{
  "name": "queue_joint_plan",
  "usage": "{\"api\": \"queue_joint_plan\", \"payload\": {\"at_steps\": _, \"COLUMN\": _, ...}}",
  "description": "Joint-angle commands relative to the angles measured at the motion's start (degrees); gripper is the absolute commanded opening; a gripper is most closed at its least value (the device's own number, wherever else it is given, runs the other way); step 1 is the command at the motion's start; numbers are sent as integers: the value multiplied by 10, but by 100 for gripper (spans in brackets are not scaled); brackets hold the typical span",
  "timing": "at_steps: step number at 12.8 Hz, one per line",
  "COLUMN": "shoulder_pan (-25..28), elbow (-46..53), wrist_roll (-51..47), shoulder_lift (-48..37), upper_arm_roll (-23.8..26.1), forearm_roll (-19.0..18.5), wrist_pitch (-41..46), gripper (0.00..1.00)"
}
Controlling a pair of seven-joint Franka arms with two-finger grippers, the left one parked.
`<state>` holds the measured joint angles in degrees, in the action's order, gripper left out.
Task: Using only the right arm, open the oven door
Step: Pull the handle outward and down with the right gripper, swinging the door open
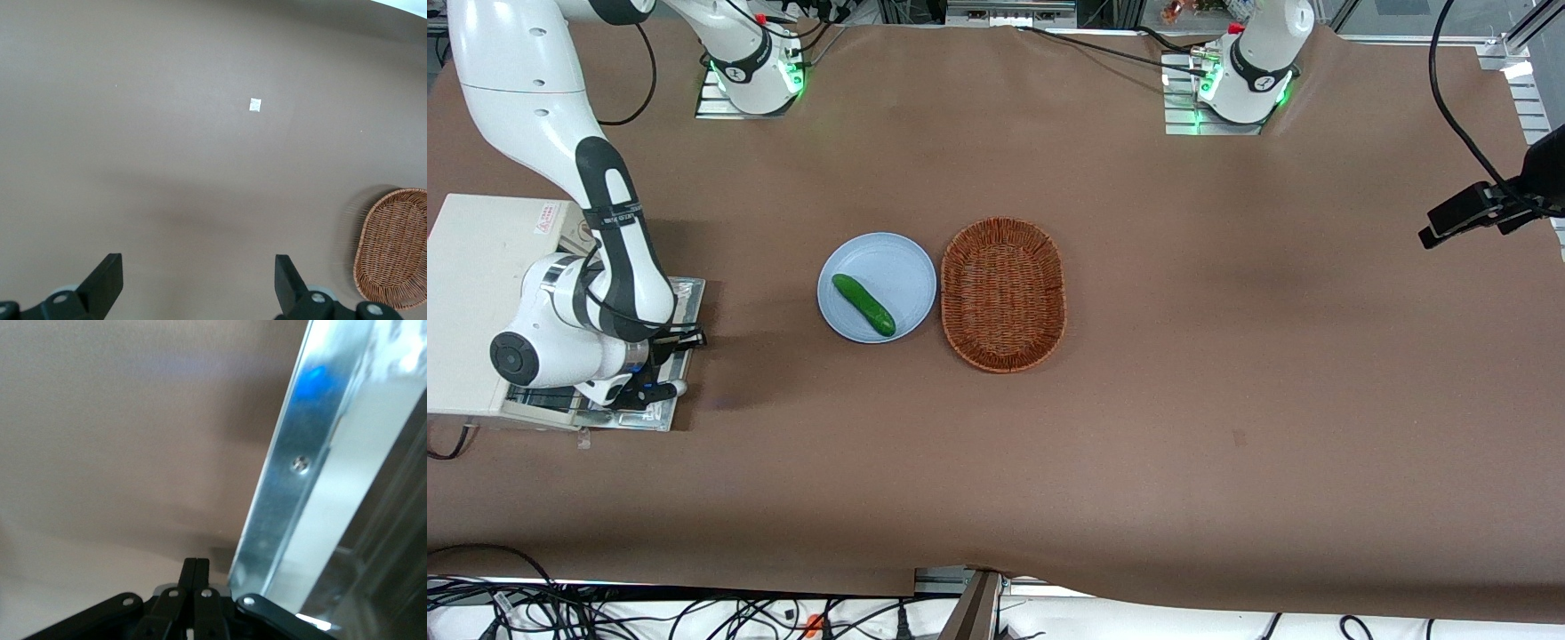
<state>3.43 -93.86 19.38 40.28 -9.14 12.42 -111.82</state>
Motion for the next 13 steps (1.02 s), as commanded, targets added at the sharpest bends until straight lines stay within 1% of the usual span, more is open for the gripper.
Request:
{"api": "queue_joint_plan", "payload": {"at_steps": 1, "shoulder_pan": 9, "elbow": 15, "wrist_roll": -43, "shoulder_lift": -5, "upper_arm_roll": 1, "forearm_roll": 15, "wrist_pitch": 41, "gripper": 0}}
{"api": "queue_joint_plan", "payload": {"at_steps": 2, "shoulder_pan": 9, "elbow": 24, "wrist_roll": -40, "shoulder_lift": -6, "upper_arm_roll": 1, "forearm_roll": 14, "wrist_pitch": 47, "gripper": 0}}
{"api": "queue_joint_plan", "payload": {"at_steps": 4, "shoulder_pan": 10, "elbow": 40, "wrist_roll": -16, "shoulder_lift": -7, "upper_arm_roll": 0, "forearm_roll": -1, "wrist_pitch": 48, "gripper": 0}}
{"api": "queue_joint_plan", "payload": {"at_steps": 5, "shoulder_pan": 9, "elbow": 46, "wrist_roll": 12, "shoulder_lift": -12, "upper_arm_roll": 0, "forearm_roll": -16, "wrist_pitch": 49, "gripper": 13}}
{"api": "queue_joint_plan", "payload": {"at_steps": 6, "shoulder_pan": 8, "elbow": 56, "wrist_roll": 31, "shoulder_lift": -17, "upper_arm_roll": -3, "forearm_roll": -21, "wrist_pitch": 50, "gripper": 31}}
{"api": "queue_joint_plan", "payload": {"at_steps": 7, "shoulder_pan": 8, "elbow": 66, "wrist_roll": 38, "shoulder_lift": -26, "upper_arm_roll": -3, "forearm_roll": -24, "wrist_pitch": 61, "gripper": 59}}
{"api": "queue_joint_plan", "payload": {"at_steps": 8, "shoulder_pan": 6, "elbow": 76, "wrist_roll": 56, "shoulder_lift": -33, "upper_arm_roll": -4, "forearm_roll": -37, "wrist_pitch": 74, "gripper": 100}}
{"api": "queue_joint_plan", "payload": {"at_steps": 9, "shoulder_pan": 3, "elbow": 91, "wrist_roll": 90, "shoulder_lift": -41, "upper_arm_roll": -4, "forearm_roll": -53, "wrist_pitch": 90, "gripper": 100}}
{"api": "queue_joint_plan", "payload": {"at_steps": 10, "shoulder_pan": 3, "elbow": 112, "wrist_roll": 115, "shoulder_lift": -42, "upper_arm_roll": -5, "forearm_roll": -57, "wrist_pitch": 117, "gripper": 100}}
{"api": "queue_joint_plan", "payload": {"at_steps": 13, "shoulder_pan": -9, "elbow": 198, "wrist_roll": 129, "shoulder_lift": -42, "upper_arm_roll": -6, "forearm_roll": -57, "wrist_pitch": 225, "gripper": 100}}
